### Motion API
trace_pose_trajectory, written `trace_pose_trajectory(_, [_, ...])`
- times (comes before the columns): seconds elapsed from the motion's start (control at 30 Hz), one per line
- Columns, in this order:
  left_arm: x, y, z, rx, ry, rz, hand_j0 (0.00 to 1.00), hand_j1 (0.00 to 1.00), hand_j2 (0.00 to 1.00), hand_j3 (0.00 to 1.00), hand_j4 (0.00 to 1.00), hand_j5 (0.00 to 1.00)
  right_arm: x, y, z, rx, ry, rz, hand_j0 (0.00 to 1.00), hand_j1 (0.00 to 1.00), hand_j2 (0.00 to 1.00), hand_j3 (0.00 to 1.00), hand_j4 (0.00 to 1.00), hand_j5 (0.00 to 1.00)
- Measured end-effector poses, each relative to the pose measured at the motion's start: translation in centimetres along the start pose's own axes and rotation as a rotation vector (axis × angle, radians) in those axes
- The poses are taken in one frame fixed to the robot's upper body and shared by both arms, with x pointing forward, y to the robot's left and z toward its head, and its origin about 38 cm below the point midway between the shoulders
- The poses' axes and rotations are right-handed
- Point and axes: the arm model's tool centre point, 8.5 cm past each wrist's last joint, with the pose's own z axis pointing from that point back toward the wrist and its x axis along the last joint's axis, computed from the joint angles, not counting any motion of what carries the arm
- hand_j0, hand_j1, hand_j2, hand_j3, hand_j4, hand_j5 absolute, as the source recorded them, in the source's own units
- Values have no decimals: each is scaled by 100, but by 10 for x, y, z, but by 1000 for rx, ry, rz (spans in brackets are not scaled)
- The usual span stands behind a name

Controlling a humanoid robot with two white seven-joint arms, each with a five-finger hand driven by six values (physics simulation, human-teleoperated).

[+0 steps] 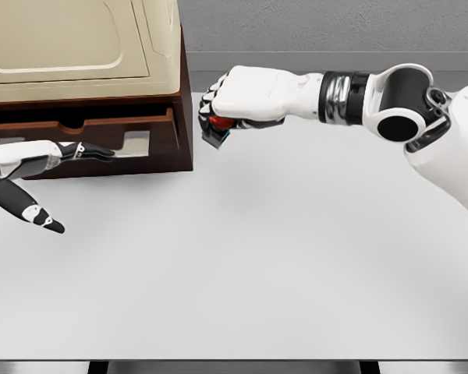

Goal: Open the cabinet drawer with left arm, and place a switch into the drawer with right arm

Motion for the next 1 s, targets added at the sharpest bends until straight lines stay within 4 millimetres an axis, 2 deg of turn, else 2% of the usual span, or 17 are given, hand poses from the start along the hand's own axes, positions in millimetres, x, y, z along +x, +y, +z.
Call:
trace_pose_trajectory(0.23, [2,-1,5,3,-2,25,100,100,100,100,100,100,3,-2,-1,-5,-16,-9,48,48,48,48,48,48])
trace_pose_trajectory(1.0, [-2,-9,11,9,-36,145,100,100,100,100,100,100,10,-26,-2,-35,-65,-1,48,48,48,48,48,48])
